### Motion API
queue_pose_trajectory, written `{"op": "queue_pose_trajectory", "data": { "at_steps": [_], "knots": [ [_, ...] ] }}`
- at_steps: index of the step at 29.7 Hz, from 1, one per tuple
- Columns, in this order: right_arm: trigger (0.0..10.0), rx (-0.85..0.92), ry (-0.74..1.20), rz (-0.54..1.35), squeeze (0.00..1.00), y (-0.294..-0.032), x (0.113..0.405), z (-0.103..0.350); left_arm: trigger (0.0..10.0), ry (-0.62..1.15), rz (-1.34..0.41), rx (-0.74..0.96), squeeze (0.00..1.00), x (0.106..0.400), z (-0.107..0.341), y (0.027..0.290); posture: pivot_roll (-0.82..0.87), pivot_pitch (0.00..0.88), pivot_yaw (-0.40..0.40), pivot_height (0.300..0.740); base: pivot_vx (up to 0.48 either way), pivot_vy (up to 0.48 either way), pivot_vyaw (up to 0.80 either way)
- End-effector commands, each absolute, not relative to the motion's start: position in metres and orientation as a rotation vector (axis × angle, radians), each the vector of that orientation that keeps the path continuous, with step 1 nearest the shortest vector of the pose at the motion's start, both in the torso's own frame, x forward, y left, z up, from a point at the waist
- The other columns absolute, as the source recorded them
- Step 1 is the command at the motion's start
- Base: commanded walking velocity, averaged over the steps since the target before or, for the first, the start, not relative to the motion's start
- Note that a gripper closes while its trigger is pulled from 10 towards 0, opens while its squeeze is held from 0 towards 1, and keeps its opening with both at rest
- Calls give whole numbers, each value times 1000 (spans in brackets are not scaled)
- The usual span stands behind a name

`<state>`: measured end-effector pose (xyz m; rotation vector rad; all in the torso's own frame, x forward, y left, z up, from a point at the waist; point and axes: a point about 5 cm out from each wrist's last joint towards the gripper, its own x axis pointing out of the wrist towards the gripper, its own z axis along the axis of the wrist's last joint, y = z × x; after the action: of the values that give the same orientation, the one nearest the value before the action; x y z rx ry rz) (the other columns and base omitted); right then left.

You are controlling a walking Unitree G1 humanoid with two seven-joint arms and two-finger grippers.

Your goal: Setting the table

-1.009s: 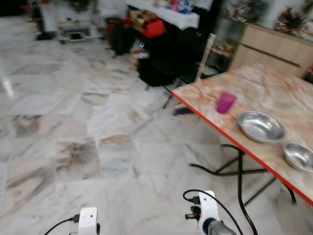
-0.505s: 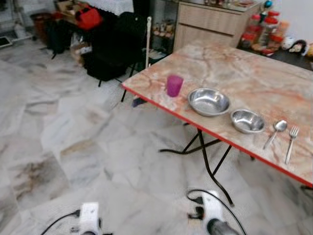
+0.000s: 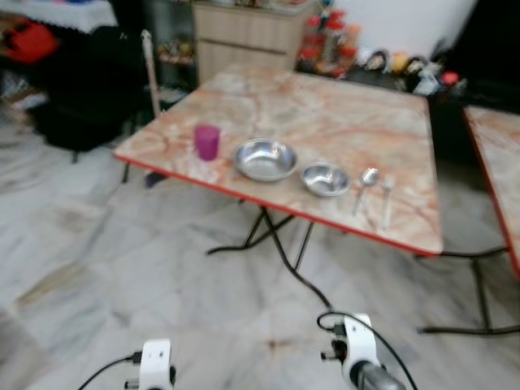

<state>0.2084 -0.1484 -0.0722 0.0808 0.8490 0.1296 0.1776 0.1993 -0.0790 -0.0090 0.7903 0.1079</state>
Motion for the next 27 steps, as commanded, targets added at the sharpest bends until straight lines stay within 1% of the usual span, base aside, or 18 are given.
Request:
{"op": "queue_pose_trajectory", "data": {
  "at_steps": [1, 14, 21, 24, 27],
  "knots": [
    [10000, 76, 851, 104, 0, -157, 207, -73, 10000, 800, 95, -15, 0, 178, -80, 195, 97, 6, -41, 740, 0, 0, -775],
    [10000, 83, 840, 104, 0, -155, 208, -72, 10000, 791, 77, 14, 0, 180, -78, 197, 95, 0, -24, 740, 0, 0, -773],
    [10000, 78, 824, 116, 0, -151, 209, -71, 10000, 752, 85, 14, 0, 184, -75, 199, 114, 0, -27, 740, 0, 0, 0],
    [10000, 89, 784, 128, 0, -148, 216, -66, 10000, 703, 107, 5, 0, 191, -69, 203, 120, 0, -30, 740, 0, 0, 0],
    [10000, 87, 773, 132, 0, -147, 218, -65, 10000, 693, 112, 5, 0, 192, -68, 204, 122, 0, -32, 740, 0, 0, 0]
  ]
}}
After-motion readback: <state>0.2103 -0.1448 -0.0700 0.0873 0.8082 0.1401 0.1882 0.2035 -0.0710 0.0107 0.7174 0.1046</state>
